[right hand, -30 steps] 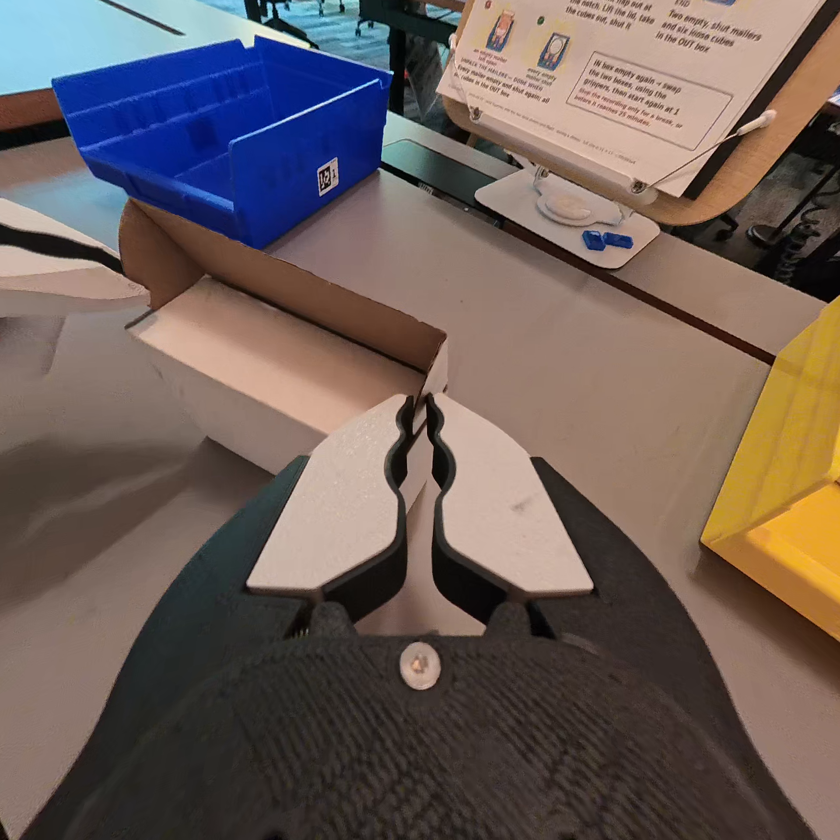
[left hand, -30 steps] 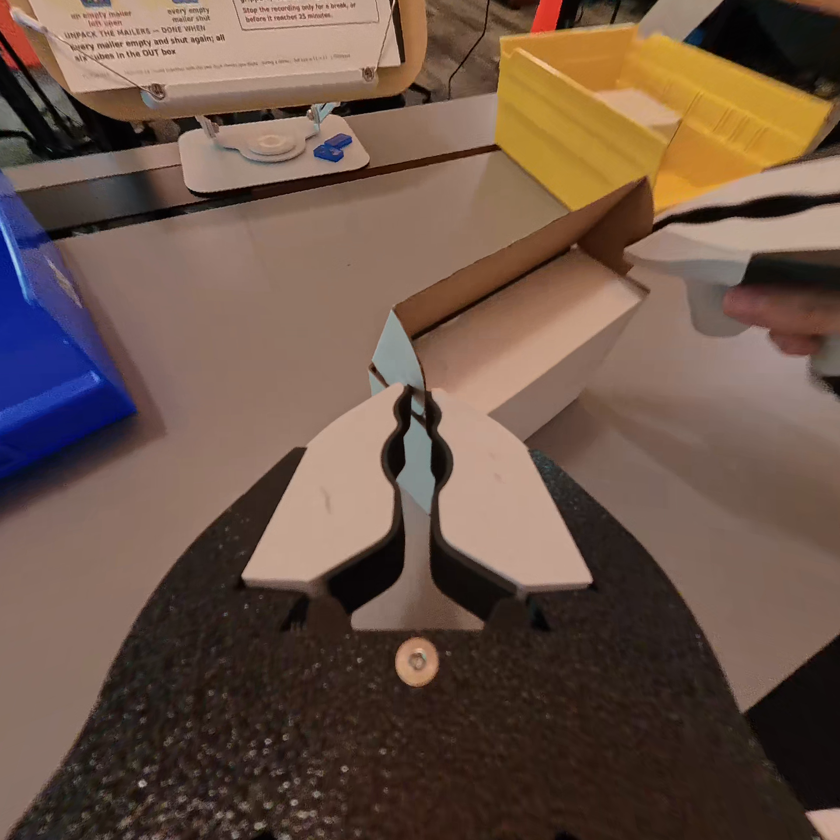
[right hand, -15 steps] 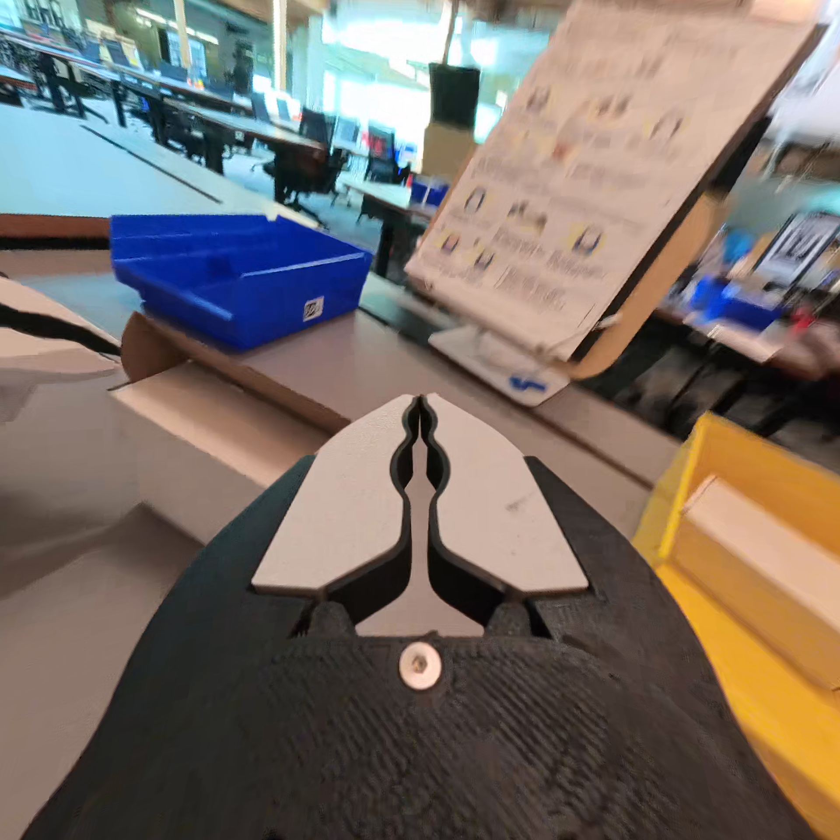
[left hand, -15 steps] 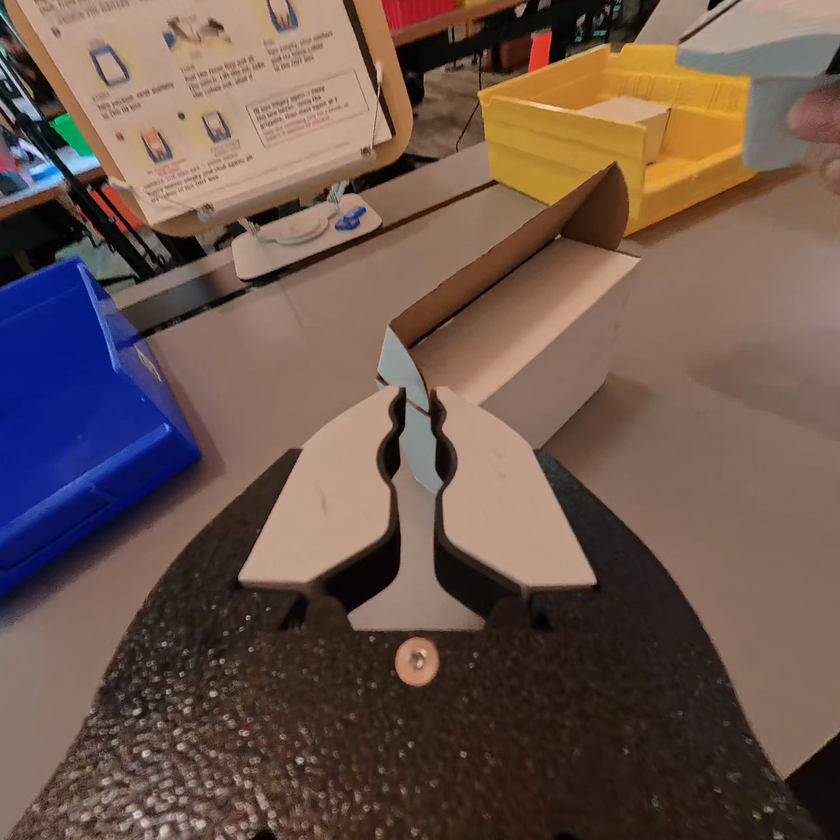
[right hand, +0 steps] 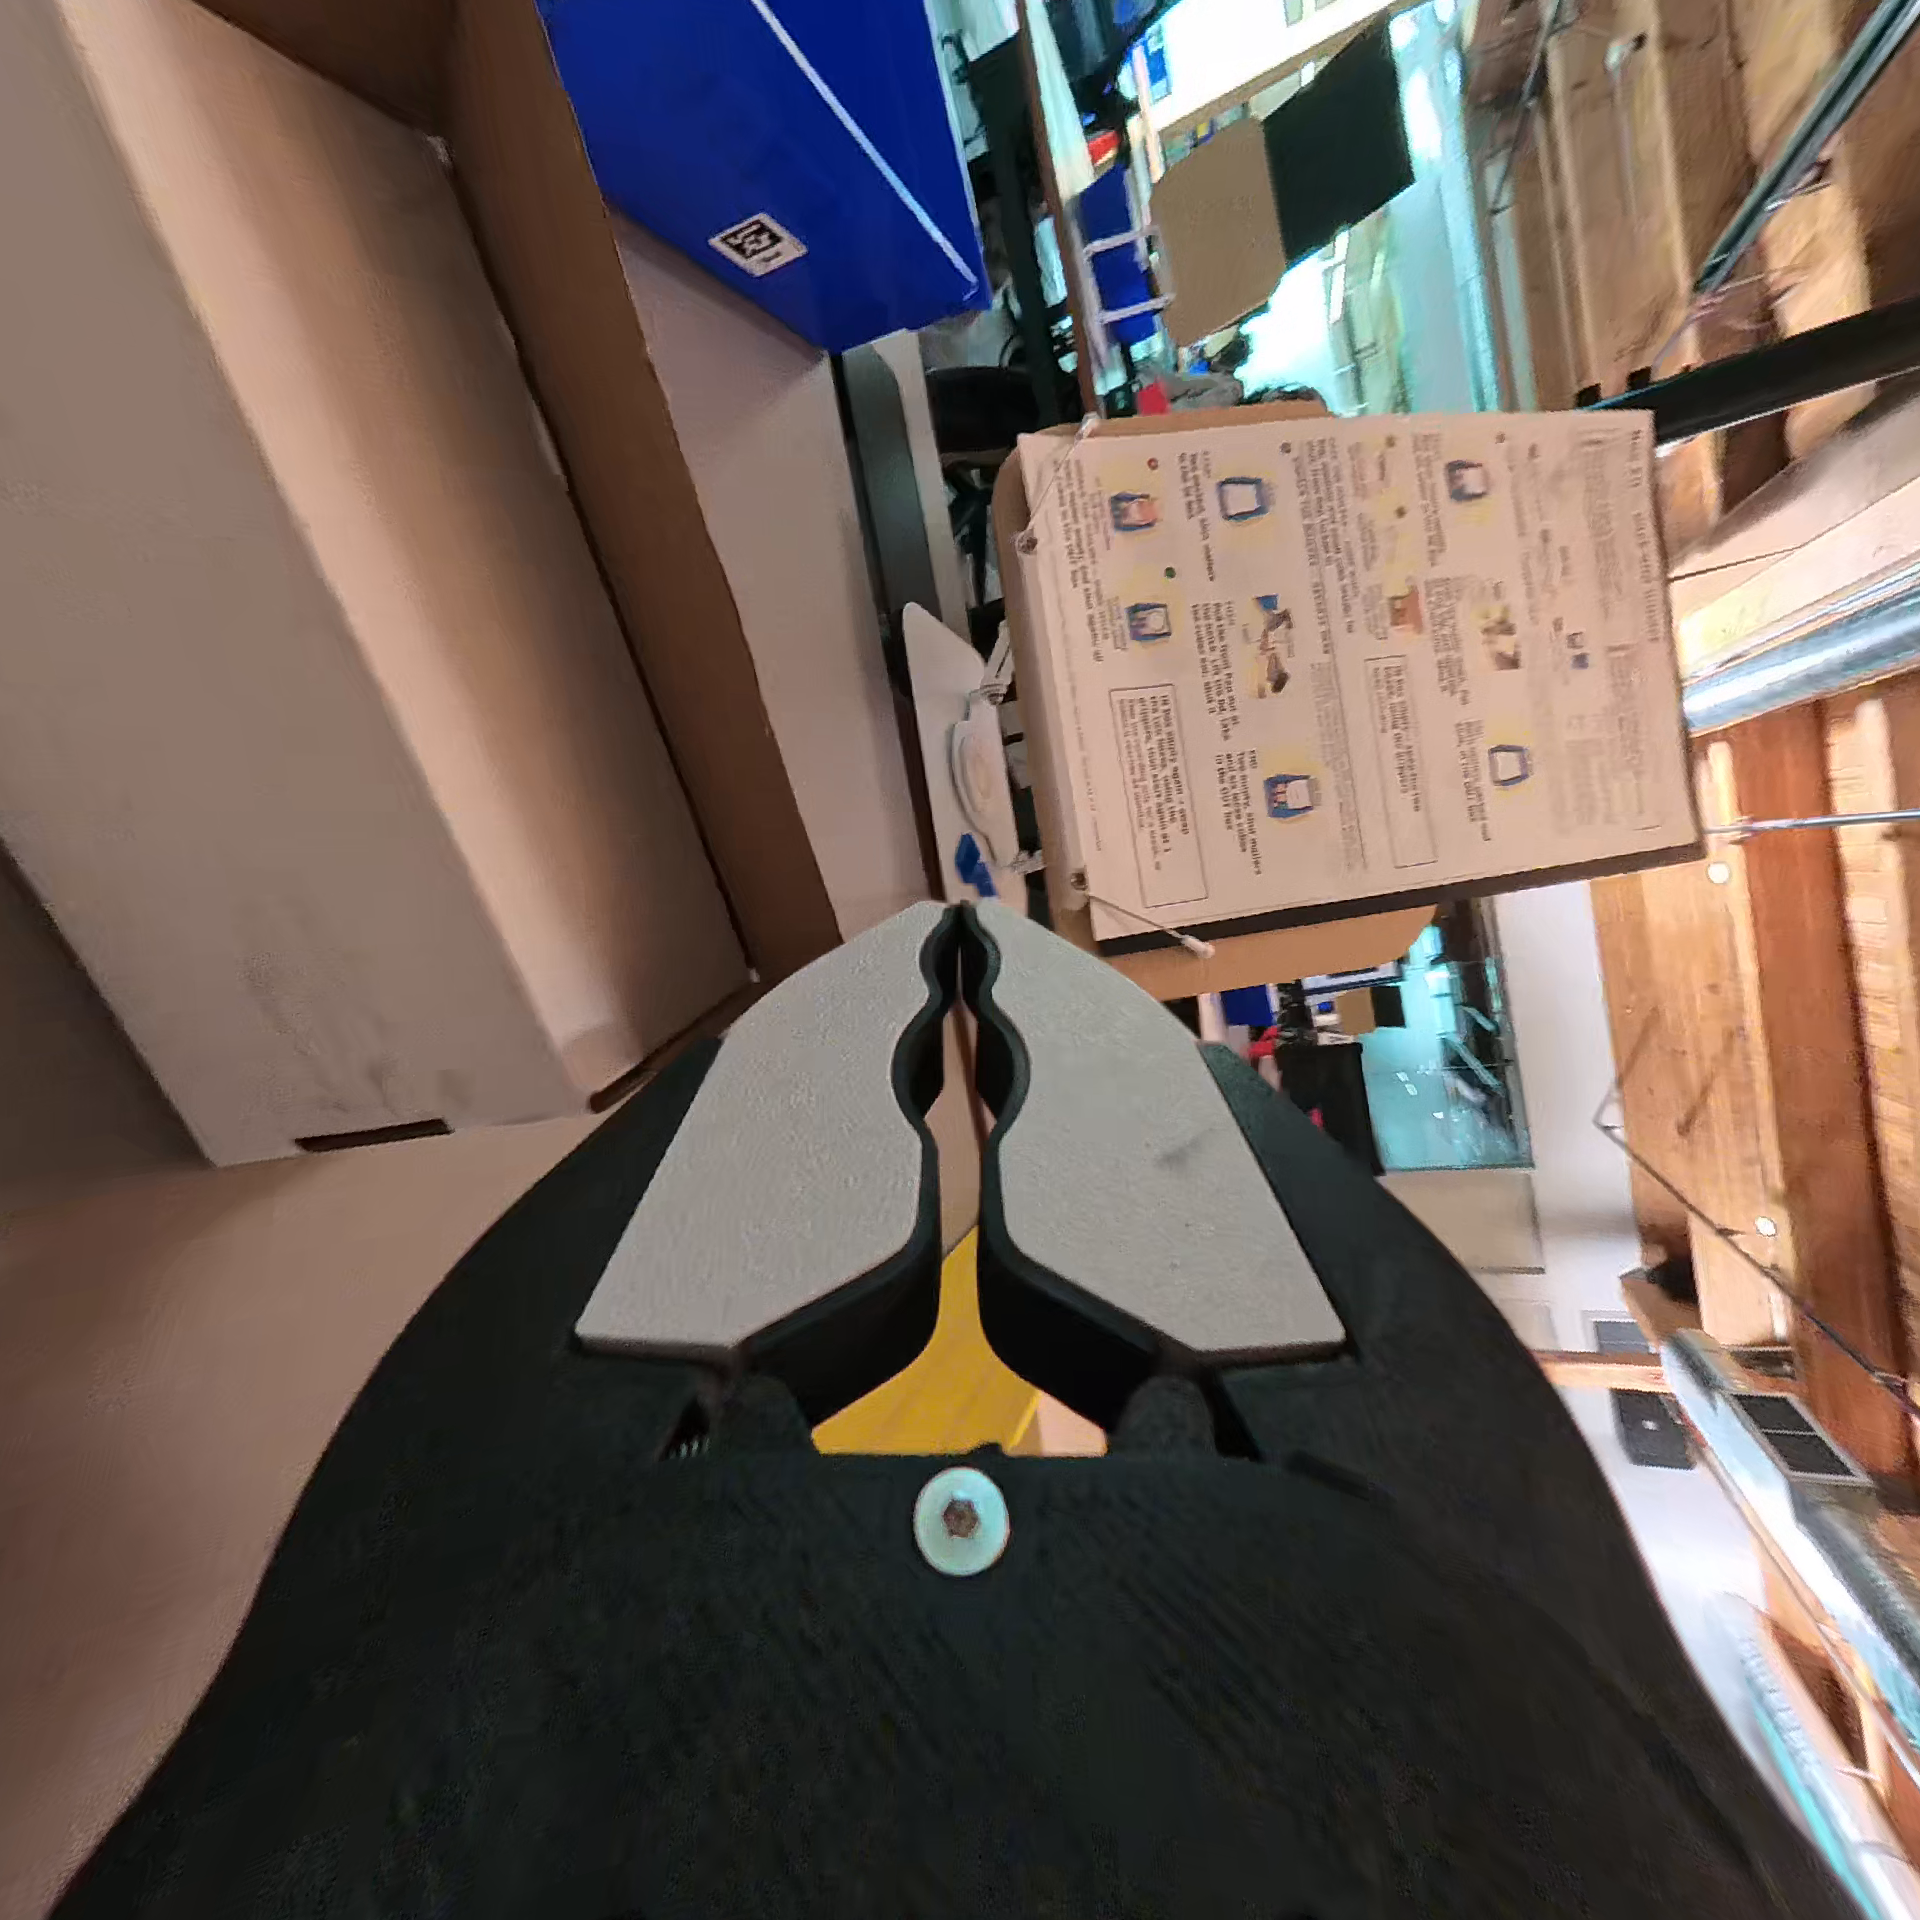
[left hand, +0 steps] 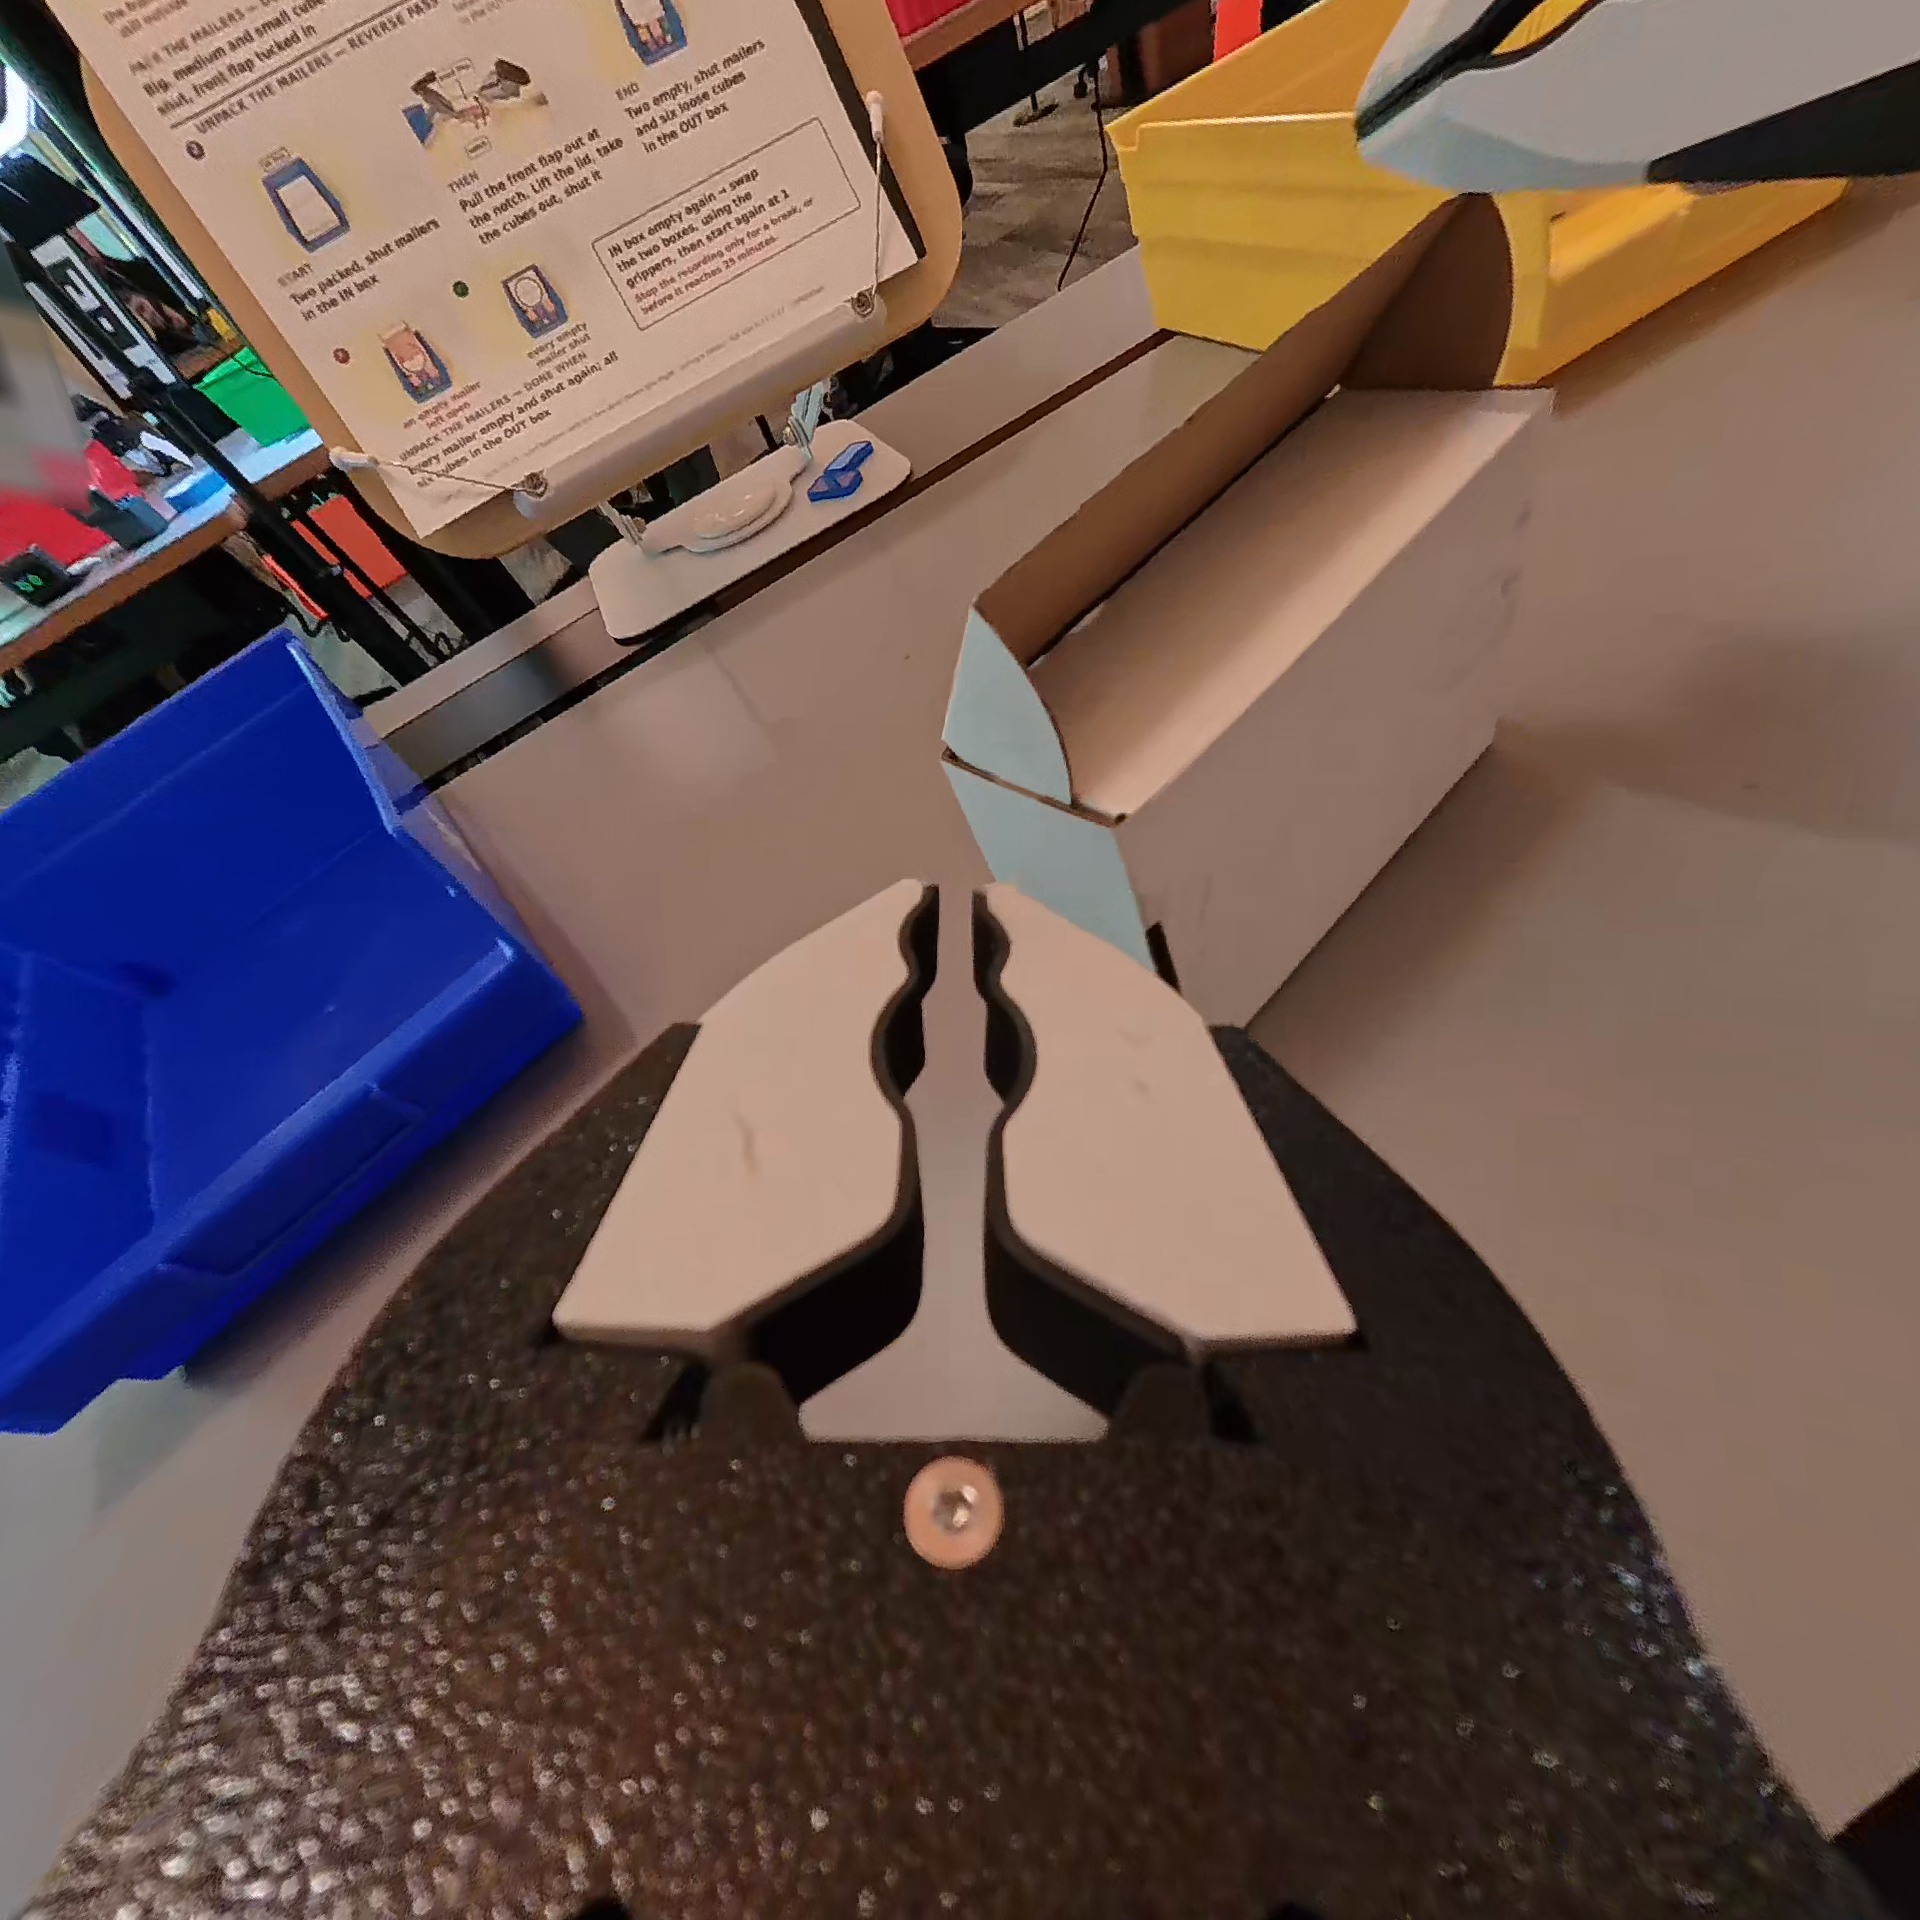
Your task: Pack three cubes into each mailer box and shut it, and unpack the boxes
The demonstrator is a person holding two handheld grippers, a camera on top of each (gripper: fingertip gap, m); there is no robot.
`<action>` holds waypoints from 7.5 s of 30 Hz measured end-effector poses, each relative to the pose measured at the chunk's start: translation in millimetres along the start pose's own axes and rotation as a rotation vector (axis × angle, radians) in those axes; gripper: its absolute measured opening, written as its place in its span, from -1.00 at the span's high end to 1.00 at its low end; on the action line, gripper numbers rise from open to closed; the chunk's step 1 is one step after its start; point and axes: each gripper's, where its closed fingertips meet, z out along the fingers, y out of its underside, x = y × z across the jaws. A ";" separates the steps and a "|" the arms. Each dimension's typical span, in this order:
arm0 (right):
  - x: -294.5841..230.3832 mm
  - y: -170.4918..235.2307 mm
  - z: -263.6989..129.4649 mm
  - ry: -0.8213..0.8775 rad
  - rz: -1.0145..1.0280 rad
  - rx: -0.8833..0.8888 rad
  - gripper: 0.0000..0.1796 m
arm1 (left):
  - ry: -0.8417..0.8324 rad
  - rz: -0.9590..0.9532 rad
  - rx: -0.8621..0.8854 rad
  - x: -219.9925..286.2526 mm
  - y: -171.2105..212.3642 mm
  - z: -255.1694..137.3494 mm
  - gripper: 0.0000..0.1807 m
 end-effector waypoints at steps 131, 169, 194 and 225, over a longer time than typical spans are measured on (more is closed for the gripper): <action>15.4 329.4 3.3 -0.466 0.198 -0.722 0.15 | 0.499 -0.099 -0.055 20.3 31.0 39.2 0.19; 29.5 280.6 -124.6 0.322 1.215 -0.442 0.04 | 0.489 -0.387 -0.314 112.3 -166.8 220.9 0.18; 10.0 303.8 -119.2 0.299 1.129 -0.607 0.04 | 0.083 -0.316 -0.811 156.4 -127.8 401.2 0.84; 55.5 222.3 -111.9 0.279 1.096 -0.345 0.04 | 0.579 -0.224 -0.662 0.2 29.9 100.8 0.93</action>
